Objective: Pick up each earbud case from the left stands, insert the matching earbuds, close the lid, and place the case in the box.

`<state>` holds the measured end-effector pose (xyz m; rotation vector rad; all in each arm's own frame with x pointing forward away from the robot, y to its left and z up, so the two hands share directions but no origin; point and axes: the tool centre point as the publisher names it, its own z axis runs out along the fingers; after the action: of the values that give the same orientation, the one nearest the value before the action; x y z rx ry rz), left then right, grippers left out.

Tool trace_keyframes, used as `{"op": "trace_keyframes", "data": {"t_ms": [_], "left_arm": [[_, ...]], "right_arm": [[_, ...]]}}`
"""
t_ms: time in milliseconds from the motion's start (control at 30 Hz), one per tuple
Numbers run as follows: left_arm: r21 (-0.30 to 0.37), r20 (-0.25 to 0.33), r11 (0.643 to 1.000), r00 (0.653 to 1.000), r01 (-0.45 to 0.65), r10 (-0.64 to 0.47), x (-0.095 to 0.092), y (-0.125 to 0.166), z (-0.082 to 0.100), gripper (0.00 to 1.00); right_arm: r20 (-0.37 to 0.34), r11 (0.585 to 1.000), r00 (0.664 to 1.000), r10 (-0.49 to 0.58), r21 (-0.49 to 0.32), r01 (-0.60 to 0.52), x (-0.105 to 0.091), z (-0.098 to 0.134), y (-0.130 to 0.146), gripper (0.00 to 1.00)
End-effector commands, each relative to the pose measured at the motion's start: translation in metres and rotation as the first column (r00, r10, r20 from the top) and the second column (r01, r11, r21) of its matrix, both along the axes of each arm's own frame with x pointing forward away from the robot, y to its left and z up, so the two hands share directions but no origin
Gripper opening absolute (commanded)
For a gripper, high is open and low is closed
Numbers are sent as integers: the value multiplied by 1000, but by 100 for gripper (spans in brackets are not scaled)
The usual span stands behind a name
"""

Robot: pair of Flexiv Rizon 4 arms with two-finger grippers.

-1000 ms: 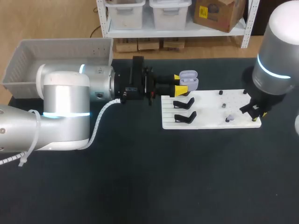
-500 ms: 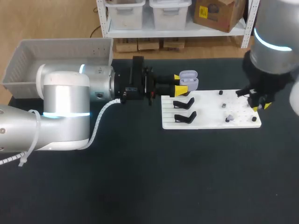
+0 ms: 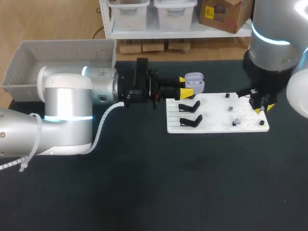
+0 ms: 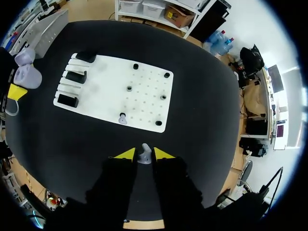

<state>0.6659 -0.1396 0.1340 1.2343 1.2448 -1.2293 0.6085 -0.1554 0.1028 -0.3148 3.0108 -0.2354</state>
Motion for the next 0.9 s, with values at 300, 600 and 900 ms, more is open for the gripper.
{"op": "trace_keyframes", "data": {"t_ms": [300,600,900], "left_arm": [[1,0,1000,1000,0,0,0,0,0,0],[1,0,1000,1000,0,0,0,0,0,0],[1,0,1000,1000,0,0,0,0,0,0]], "right_arm": [[24,994,996,-91,64,90,-6,13,6,0],[47,972,974,-220,93,215,-27,47,38,0],[41,966,965,-259,28,258,-28,74,69,0]]}}
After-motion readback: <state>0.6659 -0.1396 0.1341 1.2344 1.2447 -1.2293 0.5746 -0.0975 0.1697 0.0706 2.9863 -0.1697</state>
